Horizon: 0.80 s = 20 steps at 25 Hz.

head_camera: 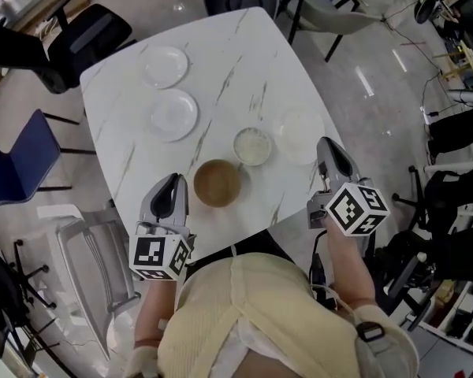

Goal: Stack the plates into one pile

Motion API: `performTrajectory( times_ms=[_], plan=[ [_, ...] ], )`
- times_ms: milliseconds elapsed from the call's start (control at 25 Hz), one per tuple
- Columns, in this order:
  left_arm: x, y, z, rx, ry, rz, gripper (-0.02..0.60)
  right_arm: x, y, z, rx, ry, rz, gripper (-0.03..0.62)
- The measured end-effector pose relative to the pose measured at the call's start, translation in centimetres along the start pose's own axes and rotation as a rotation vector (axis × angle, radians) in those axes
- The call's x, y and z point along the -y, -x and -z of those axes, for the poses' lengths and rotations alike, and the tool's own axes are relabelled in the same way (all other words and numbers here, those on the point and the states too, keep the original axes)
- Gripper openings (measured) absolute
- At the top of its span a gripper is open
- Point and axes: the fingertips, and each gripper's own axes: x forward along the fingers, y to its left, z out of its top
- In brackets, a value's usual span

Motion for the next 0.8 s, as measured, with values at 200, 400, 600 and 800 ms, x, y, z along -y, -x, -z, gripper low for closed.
performTrajectory(
  times_ms=[200,400,600,800],
  plan=[
    [-2.5,2.3,-0.4,0.013,-0.004,-0.043,0.020,-5.0,-1.7,-1.2,0.018,0.018,-0.106,0.015],
    [-4.6,4.3,-0.6,0.024,-0.009,-0.072,0.020,-11.5,-4.3,-0.4,-0.016,0.039,-0.244,0.015],
    [-6.6,5.4,-0.9,0.032,-0.017,-0.115,0.021,-16.8,-6.7,1.0,-0.074,0.083,-0.366,0.015],
    [-8.4,5.7,-1.2,0.034,-0.020,-0.171,0.021,-20.6,-9.3,2.8,-0.162,0.120,-0.479,0.015]
  ],
)
